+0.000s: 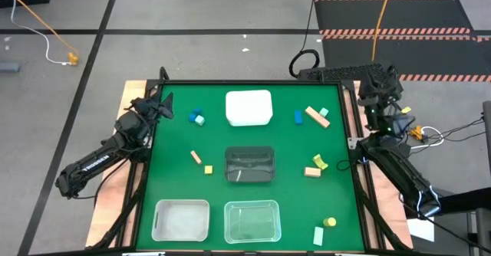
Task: Sort & place blocks by color
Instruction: Put the top right brown block into the white bin
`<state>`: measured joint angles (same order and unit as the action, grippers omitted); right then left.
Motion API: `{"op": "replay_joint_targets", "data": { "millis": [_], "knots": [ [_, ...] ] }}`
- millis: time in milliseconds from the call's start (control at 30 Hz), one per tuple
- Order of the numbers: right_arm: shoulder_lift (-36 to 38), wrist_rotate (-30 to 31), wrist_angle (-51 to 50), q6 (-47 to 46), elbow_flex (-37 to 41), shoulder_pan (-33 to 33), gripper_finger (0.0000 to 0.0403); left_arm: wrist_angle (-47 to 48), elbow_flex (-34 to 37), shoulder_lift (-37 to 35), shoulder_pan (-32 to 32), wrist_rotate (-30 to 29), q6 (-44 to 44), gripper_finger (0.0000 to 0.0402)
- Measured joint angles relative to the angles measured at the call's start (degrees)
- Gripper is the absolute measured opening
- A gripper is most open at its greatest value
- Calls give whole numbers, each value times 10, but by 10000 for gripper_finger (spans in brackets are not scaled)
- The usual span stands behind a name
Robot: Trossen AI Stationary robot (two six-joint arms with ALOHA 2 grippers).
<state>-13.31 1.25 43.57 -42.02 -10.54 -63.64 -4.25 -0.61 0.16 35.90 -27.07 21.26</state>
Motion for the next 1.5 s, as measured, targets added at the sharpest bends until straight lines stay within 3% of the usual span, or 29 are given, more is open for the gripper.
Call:
{"op": "replay_joint_targets", "data": {
  "millis": [400,600,967,1200,1500],
  "knots": [
    [-168,-43,-87,155,-150,0,226,0,0,0,0,0,0,351],
    [-168,-14,-176,243,-172,37,226,-1,0,0,0,0,0,351],
    [-233,-105,-131,192,-172,75,226,-2,0,1,0,0,0,351],
    [-289,-119,-141,214,-209,107,226,-2,0,1,0,0,0,351],
    [-371,-98,-346,300,-363,116,226,-2,0,1,0,0,0,351]
  ]
}}
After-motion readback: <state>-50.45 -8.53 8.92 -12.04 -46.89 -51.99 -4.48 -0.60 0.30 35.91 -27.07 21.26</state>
